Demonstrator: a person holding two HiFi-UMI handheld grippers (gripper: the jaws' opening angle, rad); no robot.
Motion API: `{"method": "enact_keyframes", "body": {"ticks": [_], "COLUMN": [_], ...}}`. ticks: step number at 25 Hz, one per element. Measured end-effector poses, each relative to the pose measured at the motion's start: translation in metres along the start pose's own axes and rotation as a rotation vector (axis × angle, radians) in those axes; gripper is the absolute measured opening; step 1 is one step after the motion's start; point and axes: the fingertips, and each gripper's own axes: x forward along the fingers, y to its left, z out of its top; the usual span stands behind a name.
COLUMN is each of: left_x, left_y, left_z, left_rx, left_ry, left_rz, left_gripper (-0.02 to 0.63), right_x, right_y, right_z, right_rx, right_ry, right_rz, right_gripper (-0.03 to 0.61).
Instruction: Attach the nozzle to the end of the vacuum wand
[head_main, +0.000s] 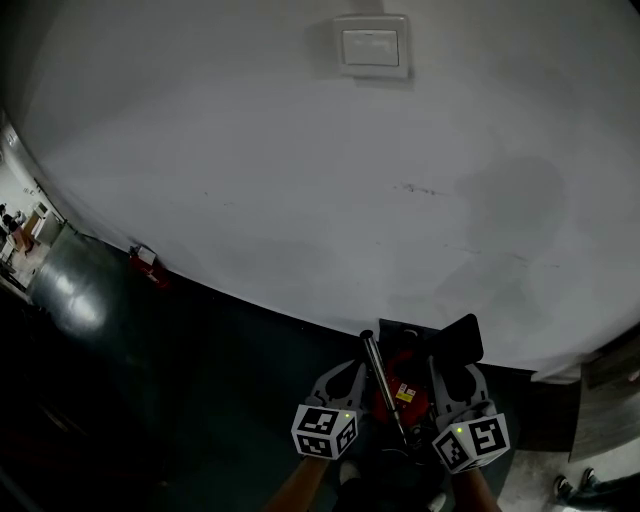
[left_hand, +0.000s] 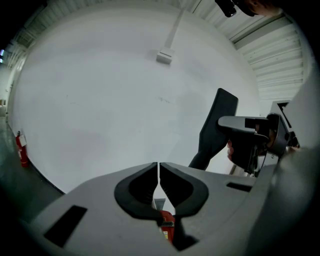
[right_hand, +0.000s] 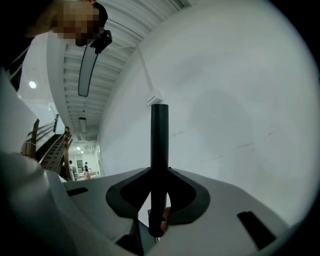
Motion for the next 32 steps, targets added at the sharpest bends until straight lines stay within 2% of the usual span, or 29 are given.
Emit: {"method": "enact_keyframes", "body": {"ticks": [4, 9, 19, 25, 32], "left_x": [0.017, 0.041, 0.090, 0.107, 0.115], "left_y": [0.012, 0.023, 0.040, 0.039, 0.039], "left_z": [-0.015, -0.029, -0.057, -0.079, -0.092], "left_rx": [-0.015, -0.047, -0.138, -0.193, -0.189], "left_ry": [0.020, 0.045, 0.105, 0.157, 0.192], "left_rz": [-0.014, -0.037, -0.065, -0.106, -0.112], "left_gripper": [0.014, 0.104, 0.201, 0.218, 0.204], "right_x": [0.009, 0.018, 0.025, 0.028, 0.028], "right_y": [-0.005, -0.010, -0.014, -0.020, -0.028], "right_z": [-0.005, -0.013, -0.022, -0.023, -0.023], "right_rx": [-0.001, -0.004, 0.003, 0.009, 0.009], "right_ry": [0.001, 0.011, 0.010, -0.001, -0.001], "right_rz": [-0.015, -0.030, -0.059, -0.073, -0.088], "right_gripper": [0.095, 0.095, 0.095, 0.095, 0.095]}}
